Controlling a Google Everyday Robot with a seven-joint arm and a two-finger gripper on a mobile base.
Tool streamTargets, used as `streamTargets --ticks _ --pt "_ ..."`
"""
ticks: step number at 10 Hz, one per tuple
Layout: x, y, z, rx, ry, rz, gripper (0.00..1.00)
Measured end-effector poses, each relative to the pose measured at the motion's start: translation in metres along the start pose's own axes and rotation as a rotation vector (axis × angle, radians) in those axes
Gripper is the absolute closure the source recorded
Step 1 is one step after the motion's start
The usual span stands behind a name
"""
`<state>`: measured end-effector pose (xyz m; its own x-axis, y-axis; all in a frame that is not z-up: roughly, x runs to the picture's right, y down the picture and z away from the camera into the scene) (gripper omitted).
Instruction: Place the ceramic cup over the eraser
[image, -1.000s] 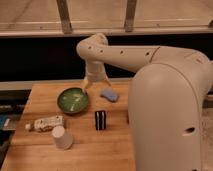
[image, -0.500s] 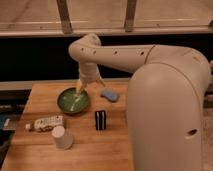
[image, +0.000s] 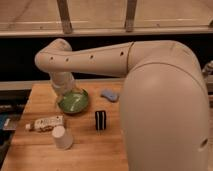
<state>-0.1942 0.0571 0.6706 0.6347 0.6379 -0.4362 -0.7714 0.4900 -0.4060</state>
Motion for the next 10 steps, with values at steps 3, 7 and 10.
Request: streamTargets --ticks 3,7,10 --pt "0.015 0.058 -0.003 -0.01 0.002 -0.13 0.21" --pt "0.019 0.067 -0.002 -0.003 0.007 -0.155 0.21" --pt "0.026 0.063 0.009 -0.029 0.009 -0.135 0.21"
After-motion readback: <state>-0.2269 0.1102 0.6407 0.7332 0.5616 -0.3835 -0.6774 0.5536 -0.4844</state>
